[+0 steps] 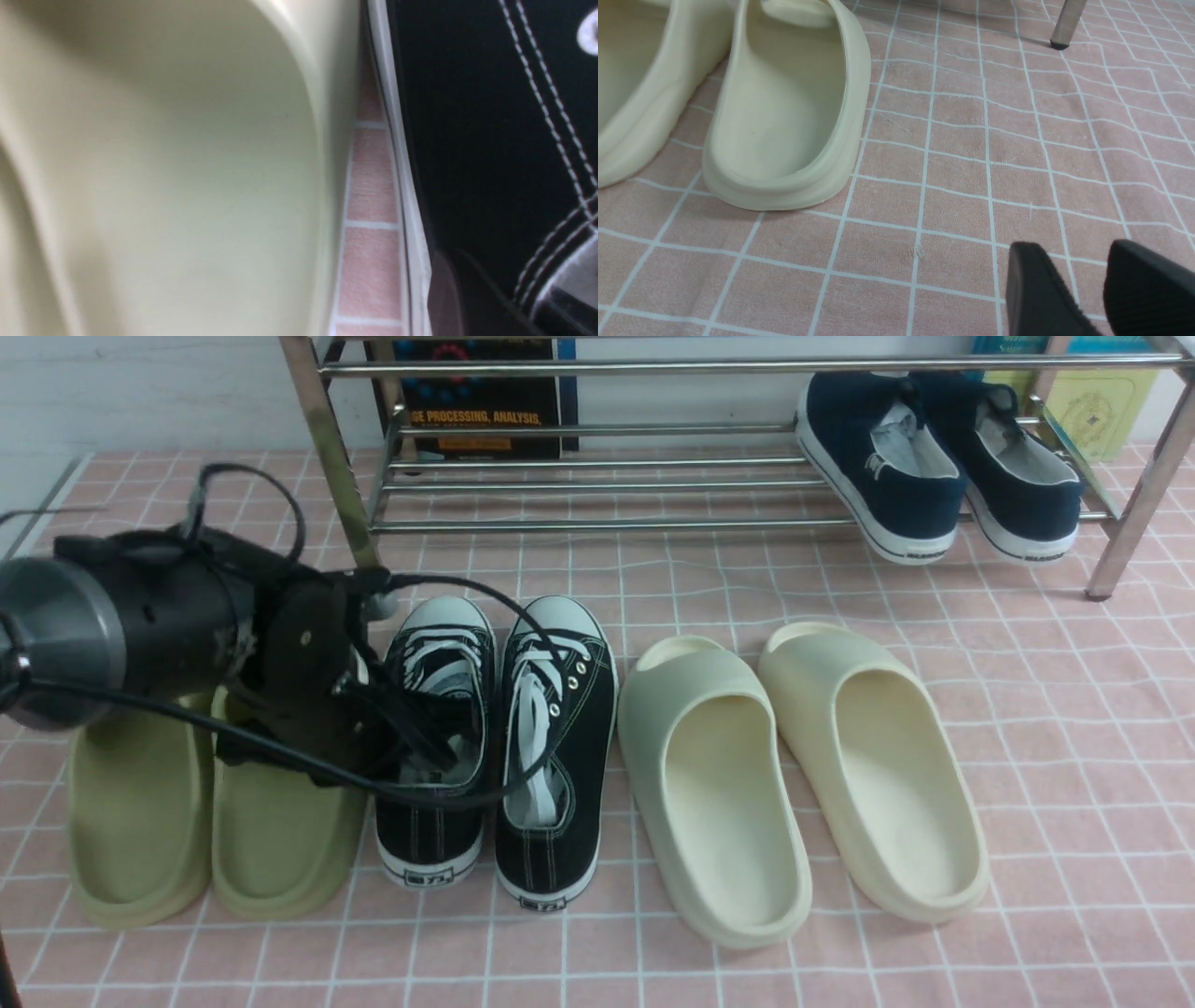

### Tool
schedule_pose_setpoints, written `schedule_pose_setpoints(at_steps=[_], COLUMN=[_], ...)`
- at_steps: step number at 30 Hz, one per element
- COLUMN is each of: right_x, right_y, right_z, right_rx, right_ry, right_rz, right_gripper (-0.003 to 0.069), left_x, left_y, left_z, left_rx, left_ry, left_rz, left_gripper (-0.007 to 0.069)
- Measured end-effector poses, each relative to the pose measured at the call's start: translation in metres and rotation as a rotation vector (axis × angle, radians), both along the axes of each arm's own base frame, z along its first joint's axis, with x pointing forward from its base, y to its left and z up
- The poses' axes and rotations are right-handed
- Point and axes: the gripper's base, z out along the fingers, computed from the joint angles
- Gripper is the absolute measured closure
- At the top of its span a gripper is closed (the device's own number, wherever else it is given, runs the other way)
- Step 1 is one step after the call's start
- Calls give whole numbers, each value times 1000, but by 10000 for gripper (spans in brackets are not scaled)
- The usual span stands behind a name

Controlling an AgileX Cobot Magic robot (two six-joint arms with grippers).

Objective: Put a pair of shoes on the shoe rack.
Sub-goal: Use the left arm to grab the shoe closest to it, then use the left arm to put a shoe into the shoe rack

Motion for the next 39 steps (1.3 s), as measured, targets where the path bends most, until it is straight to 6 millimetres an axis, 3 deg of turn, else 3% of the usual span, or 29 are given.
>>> schedule_pose_setpoints(at_steps=[8, 12, 26, 39], right_x=[0, 0, 0, 0], right_y=[0, 0, 0, 0], right_z=[0, 0, 0, 0], right_rx=[0, 0, 0, 0], right_ry=[0, 0, 0, 0], right_rz=[0, 0, 0, 0], right_gripper=[421, 421, 421, 421], left_x=[25, 41, 120, 156], left_y=[-8, -14, -46, -48], left_z=[75, 92, 65, 47], left_rx=[17, 20, -44, -60], left_ry=[-129, -181, -255, -428], left_rz=[-74, -94, -22, 128], left_gripper=[616, 615, 615, 615])
